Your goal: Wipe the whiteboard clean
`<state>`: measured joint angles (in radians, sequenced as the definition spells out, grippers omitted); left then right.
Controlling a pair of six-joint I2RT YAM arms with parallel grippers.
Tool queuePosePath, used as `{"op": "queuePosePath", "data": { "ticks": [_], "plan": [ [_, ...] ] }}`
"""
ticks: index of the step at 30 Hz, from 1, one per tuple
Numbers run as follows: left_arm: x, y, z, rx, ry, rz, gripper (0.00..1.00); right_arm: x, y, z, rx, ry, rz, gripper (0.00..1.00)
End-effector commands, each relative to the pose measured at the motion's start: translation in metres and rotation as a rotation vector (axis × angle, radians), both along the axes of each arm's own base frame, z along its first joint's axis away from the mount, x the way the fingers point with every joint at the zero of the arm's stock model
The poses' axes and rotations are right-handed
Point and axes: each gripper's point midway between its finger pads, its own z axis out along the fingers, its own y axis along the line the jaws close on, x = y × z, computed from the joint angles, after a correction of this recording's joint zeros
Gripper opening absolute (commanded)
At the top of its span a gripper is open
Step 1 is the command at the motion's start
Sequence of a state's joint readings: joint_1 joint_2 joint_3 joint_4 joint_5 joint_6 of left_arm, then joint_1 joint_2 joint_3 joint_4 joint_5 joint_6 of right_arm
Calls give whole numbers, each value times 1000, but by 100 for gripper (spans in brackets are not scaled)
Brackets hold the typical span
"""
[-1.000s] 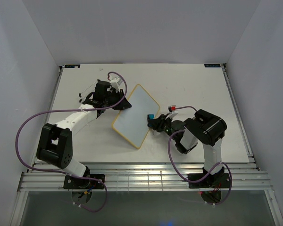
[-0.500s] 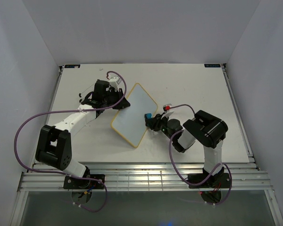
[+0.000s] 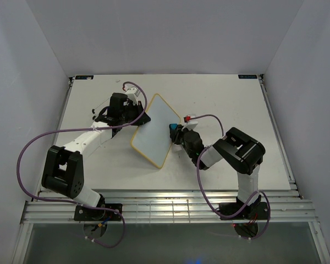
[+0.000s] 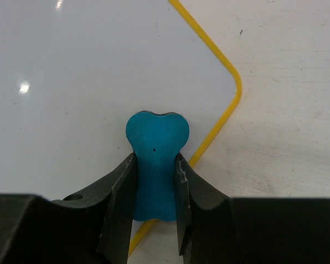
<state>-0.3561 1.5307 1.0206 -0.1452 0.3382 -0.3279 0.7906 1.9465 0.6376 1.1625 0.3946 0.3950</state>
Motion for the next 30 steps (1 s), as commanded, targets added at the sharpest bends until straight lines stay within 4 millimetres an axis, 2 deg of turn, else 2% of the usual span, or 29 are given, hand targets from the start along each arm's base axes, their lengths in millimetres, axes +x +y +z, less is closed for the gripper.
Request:
{"op": "queuePosePath", "data": {
  "ticks": [1,10,16,18,20,23,24,28,30],
  "plan": [
    [-81,15,-94,211,331,-134,0,-6,-7,-47,-143,112,-29,8],
    [-81,14,-94,210,329,-136,0,0,-19,-62,-248,161,-87,8],
    [-82,14,-95,212,332,-139,0,13,-45,-66,-277,220,-176,8],
    [-82,13,-95,214,330,-144,0,21,-49,-66,-257,243,-153,8],
    [-82,12,-94,210,331,-149,0,20,-41,-68,-238,281,-85,8],
    [-82,12,-94,211,329,-149,0,18,-33,-63,-196,342,-10,8],
    [-82,12,-94,210,327,-148,0,21,-35,-51,-170,338,-18,8],
    [-81,12,-95,214,327,-148,0,18,-46,-24,-177,343,-46,8],
    [-81,13,-95,215,330,-143,0,11,-51,-4,-156,331,-23,8]
  ]
}}
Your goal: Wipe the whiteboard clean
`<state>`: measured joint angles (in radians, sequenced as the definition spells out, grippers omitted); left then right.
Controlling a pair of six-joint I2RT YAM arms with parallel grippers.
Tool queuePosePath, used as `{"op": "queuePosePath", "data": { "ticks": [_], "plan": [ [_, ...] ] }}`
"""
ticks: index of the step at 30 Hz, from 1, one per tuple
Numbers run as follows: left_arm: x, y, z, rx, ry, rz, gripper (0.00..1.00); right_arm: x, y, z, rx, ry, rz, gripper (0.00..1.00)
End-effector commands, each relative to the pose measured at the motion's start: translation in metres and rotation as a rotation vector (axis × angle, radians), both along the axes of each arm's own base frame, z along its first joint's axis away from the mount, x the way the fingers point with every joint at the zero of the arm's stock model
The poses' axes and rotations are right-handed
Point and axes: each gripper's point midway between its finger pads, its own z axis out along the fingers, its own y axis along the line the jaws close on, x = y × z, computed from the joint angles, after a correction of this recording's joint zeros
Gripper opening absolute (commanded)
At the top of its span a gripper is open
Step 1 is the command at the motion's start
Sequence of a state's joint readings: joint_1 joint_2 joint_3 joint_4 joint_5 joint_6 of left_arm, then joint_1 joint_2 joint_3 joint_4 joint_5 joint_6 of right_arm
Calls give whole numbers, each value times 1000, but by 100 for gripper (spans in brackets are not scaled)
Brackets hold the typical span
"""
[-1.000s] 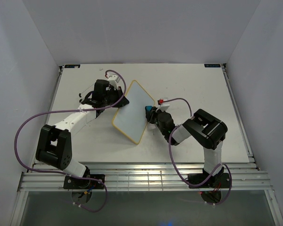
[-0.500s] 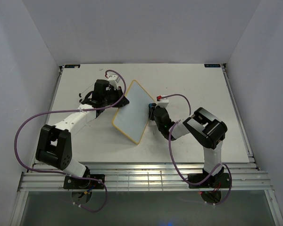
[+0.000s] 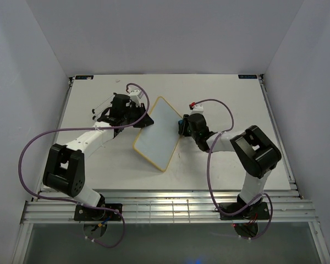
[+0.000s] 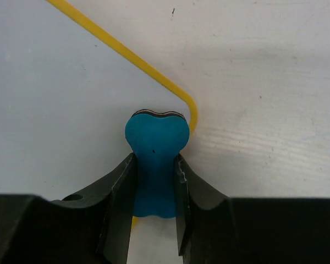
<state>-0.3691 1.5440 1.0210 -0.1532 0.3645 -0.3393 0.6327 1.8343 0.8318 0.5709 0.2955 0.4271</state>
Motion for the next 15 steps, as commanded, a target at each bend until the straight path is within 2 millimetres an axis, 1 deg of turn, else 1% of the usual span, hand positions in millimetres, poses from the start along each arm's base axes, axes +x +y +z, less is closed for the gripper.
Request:
{"op": "queuePosePath", "data": {
  "ticks": [1,2,3,4,5,6,7,8,9,11,13,14,15],
  "plan": [
    [-73,21,-89,232,290,-119,0,-27,-7,11,0,73,60,8],
    [-74,22,-89,234,290,-117,0,-34,-6,26,29,54,96,8],
    [-74,22,-89,235,289,-116,0,-38,-3,33,43,44,124,8],
    [-73,22,-88,235,286,-115,0,-48,7,41,63,36,212,8],
    [-72,22,-88,235,282,-112,0,-55,10,50,83,15,257,8],
    [-71,22,-87,235,279,-108,0,-60,19,60,121,-13,315,8],
    [-71,22,-86,233,277,-109,0,-66,24,66,137,-30,362,8],
    [-71,22,-85,232,272,-109,0,-76,31,77,173,-49,426,8],
    [-71,21,-84,228,270,-111,0,-84,34,79,196,-69,464,8],
    [-70,21,-82,224,261,-109,0,-108,49,93,251,-105,584,8],
    [-70,20,-80,215,256,-109,0,-127,62,99,267,-150,677,8],
    [-70,19,-80,212,257,-110,0,-146,77,101,247,-185,755,8],
    [-70,18,-80,210,258,-114,0,-157,86,104,236,-213,790,8]
  ]
}}
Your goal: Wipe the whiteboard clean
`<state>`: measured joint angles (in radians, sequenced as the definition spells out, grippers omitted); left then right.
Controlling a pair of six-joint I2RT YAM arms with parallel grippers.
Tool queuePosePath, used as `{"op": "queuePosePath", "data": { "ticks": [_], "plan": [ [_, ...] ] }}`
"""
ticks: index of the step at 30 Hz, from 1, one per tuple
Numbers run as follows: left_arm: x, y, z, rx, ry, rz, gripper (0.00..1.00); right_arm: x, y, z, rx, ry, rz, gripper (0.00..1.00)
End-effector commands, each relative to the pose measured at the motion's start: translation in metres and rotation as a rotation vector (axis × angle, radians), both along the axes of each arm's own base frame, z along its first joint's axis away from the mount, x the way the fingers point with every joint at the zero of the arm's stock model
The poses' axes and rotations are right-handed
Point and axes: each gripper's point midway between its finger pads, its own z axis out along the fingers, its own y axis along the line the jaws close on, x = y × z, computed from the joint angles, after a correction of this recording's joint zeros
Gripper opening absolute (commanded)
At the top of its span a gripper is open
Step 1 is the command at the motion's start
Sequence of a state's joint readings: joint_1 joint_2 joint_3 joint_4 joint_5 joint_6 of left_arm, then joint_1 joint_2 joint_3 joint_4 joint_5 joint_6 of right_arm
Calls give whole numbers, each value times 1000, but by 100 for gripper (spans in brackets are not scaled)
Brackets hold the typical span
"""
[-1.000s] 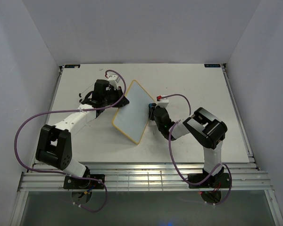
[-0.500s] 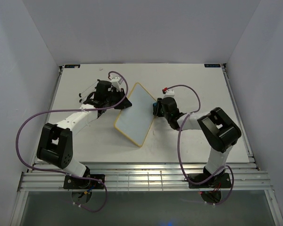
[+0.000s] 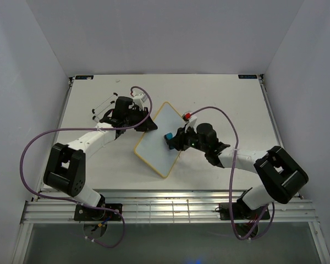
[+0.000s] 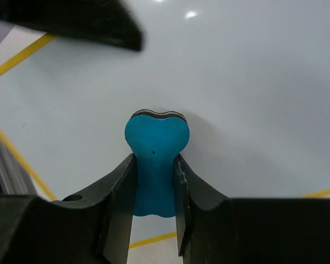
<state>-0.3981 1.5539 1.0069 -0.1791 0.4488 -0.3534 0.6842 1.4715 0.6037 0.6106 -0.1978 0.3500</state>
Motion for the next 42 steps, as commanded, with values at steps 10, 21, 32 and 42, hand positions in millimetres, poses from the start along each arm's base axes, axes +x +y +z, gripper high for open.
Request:
{"op": "queuePosePath", "data": {
  "ticks": [10,21,32,42],
  "plan": [
    [-46,36,-70,251,172,-38,0,-79,102,65,45,-296,190,8],
    [-48,35,-68,245,168,-44,0,-37,107,17,-114,-264,23,8],
    [-51,32,-66,244,161,-82,0,27,9,-53,-197,-108,-197,8],
    [-52,32,-64,244,152,-91,0,86,-70,-94,-242,89,-290,8]
  ]
}}
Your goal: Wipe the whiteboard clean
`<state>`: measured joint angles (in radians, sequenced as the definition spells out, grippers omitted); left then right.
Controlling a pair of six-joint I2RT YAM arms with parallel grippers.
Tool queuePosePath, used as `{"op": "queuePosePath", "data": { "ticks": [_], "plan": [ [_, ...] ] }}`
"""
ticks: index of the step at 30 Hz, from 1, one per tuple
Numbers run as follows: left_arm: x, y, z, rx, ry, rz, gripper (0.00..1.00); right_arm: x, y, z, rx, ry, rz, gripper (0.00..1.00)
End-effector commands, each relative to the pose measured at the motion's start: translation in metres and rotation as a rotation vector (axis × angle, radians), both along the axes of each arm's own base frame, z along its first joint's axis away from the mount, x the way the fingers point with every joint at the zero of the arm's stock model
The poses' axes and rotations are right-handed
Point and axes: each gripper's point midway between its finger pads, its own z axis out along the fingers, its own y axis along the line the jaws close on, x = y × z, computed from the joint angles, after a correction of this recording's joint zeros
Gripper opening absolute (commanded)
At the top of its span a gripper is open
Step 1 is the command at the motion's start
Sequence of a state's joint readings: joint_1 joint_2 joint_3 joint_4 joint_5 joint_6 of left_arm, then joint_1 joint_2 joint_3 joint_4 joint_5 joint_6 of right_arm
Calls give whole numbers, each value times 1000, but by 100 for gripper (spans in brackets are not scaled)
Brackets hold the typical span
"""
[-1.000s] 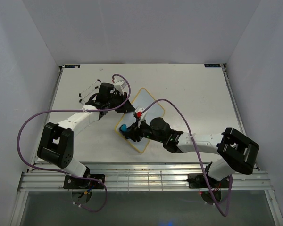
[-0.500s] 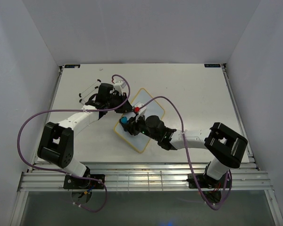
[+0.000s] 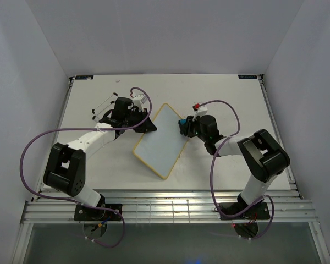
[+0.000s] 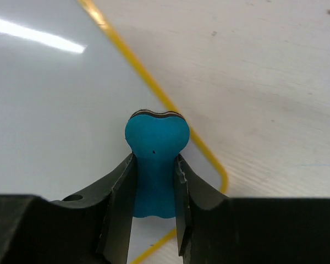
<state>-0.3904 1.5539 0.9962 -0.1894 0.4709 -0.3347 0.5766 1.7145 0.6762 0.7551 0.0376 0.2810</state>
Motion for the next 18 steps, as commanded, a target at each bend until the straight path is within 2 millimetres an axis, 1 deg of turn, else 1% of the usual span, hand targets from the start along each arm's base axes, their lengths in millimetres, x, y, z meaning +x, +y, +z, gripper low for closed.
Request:
{"op": "queuePosePath", "data": {
  "ticks": [1,2,3,6,7,8,9,10,11,12,14,15,16,17,18],
  "plan": [
    [-47,29,-59,242,137,-73,0,-1,-23,-52,-78,217,39,8],
    [-46,30,-58,242,133,-76,0,5,-34,-59,-67,253,26,8],
    [-47,29,-57,240,126,-80,0,7,-37,-58,-57,268,28,8],
    [-45,29,-52,240,107,-76,0,4,-52,-31,-60,232,2,8],
    [-43,30,-50,243,98,-68,0,4,-58,-7,-59,179,-25,8],
    [-43,31,-49,246,92,-65,0,-4,-66,-6,-83,207,-41,8],
    [-42,32,-48,248,85,-61,0,-6,-72,-1,-102,210,-52,8],
    [-40,33,-46,255,75,-53,0,-9,-77,10,-113,202,-58,8],
    [-40,34,-43,257,64,-50,0,-5,-84,18,-127,210,-80,8],
    [-39,35,-41,260,53,-47,0,-18,-94,7,-173,287,-94,8],
    [-36,37,-35,265,30,-36,0,-19,-107,5,-220,317,-131,8],
    [-35,38,-32,266,20,-33,0,-29,-116,-5,-263,373,-155,8],
    [-34,38,-28,265,10,-27,0,-31,-120,-9,-282,390,-169,8],
    [-33,38,-25,264,3,-23,0,-32,-126,-15,-309,409,-188,11],
    [-32,38,-17,255,-18,-21,0,-33,-129,-17,-323,420,-197,12]
  ]
}}
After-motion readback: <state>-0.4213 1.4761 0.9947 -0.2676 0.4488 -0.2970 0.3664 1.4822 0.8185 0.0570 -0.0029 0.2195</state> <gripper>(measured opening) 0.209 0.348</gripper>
